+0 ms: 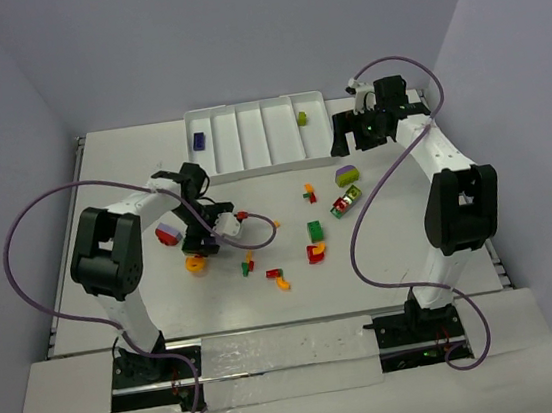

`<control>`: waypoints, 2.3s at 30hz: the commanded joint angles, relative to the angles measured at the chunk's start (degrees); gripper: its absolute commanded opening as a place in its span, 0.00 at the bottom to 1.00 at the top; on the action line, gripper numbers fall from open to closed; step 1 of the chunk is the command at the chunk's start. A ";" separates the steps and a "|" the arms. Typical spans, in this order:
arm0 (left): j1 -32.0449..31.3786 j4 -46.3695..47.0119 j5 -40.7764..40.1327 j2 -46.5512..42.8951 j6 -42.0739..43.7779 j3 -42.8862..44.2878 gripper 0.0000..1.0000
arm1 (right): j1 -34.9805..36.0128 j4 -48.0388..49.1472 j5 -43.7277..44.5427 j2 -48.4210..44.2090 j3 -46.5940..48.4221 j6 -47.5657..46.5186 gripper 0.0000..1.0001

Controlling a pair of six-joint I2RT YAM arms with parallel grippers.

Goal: Sort the legos into containers by color

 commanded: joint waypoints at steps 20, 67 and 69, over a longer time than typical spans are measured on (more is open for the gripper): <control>-1.05 0.78 0.71 -6.25 10.70 -2.15 0.73 | -1.01 -1.47 -1.93 2.54 3.57 0.74 1.00; 8.06 61.44 -18.03 29.95 -55.27 46.10 0.00 | -1.01 -1.06 -3.60 4.79 4.63 2.85 1.00; 8.28 60.80 -16.71 30.90 -54.05 46.89 0.00 | -1.01 -1.06 -3.83 5.09 4.66 2.90 1.00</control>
